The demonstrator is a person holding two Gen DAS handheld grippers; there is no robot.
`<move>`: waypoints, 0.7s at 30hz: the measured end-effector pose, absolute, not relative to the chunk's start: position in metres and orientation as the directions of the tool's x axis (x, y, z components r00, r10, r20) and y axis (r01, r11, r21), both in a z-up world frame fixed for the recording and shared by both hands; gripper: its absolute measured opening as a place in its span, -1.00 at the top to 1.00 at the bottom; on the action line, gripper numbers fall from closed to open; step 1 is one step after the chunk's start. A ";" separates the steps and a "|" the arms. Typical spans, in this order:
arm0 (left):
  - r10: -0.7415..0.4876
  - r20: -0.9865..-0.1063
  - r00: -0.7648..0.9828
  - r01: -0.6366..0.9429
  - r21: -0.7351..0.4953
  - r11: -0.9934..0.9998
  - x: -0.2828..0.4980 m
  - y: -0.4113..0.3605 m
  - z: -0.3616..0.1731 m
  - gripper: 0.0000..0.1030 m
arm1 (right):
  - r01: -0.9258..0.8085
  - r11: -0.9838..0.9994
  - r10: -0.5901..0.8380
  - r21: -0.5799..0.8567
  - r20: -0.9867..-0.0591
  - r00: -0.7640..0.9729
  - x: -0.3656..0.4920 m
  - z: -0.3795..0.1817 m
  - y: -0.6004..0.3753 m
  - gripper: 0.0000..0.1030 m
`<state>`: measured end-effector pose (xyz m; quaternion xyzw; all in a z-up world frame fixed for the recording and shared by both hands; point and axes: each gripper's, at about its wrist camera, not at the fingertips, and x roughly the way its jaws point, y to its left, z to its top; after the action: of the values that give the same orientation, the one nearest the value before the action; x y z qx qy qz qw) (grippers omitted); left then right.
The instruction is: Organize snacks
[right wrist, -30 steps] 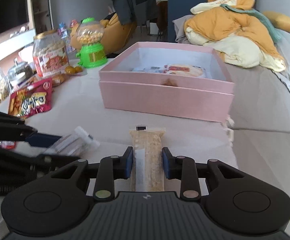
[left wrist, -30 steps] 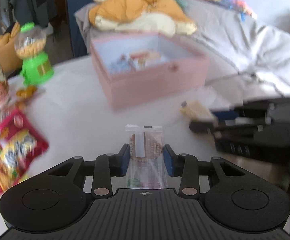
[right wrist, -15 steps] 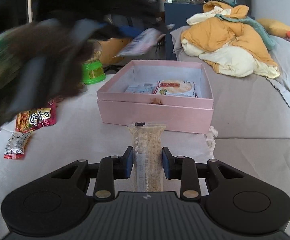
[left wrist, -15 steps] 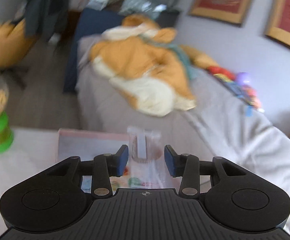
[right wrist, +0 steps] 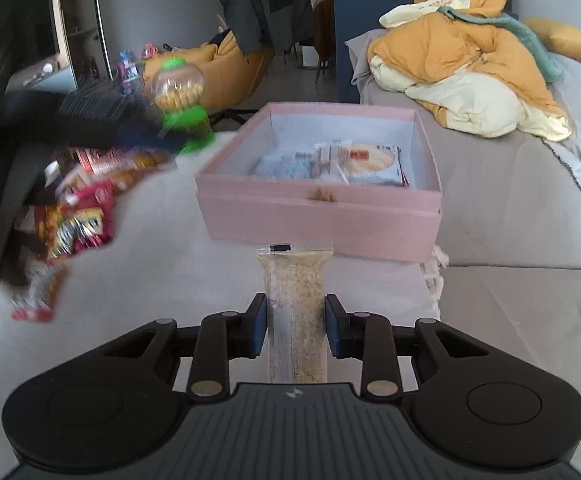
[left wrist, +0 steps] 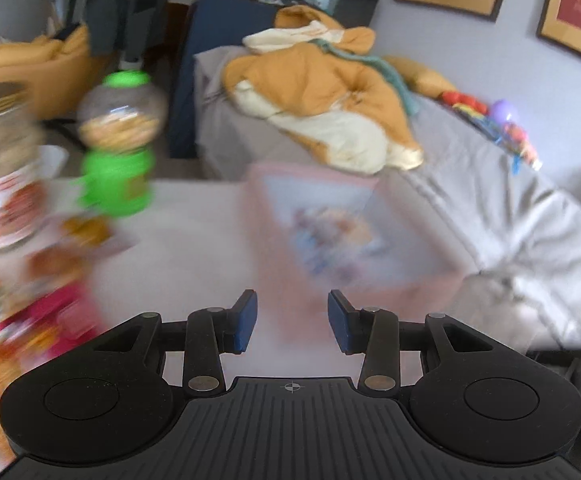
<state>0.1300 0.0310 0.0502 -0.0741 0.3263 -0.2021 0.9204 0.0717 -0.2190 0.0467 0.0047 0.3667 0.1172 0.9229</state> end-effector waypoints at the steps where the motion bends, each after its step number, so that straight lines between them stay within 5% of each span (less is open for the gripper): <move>1: -0.393 -0.578 0.715 0.306 -0.247 0.919 0.118 0.042 0.046 0.15 | -0.216 0.970 0.236 0.115 -0.669 0.704 0.072 0.055 -0.220 0.43; 9: -0.318 -0.534 0.784 0.200 -0.268 0.942 0.049 0.125 0.037 0.15 | -0.188 0.971 0.239 0.148 -0.599 0.765 0.132 0.117 -0.222 0.44; 15: -0.232 -0.530 0.816 0.028 -0.364 0.931 0.047 0.183 0.027 0.15 | -0.120 0.981 0.192 0.153 -0.649 0.736 0.235 0.118 -0.212 0.38; 21: -0.219 -0.542 0.811 -0.034 -0.418 0.908 0.044 0.214 0.001 0.15 | -0.175 0.984 0.155 0.041 -0.690 0.707 0.224 0.097 -0.166 0.13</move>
<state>0.0436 0.2140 0.0015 -0.2088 0.3029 -0.0500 0.9285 0.2239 -0.1664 0.0972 -0.0137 0.3721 0.0894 0.9238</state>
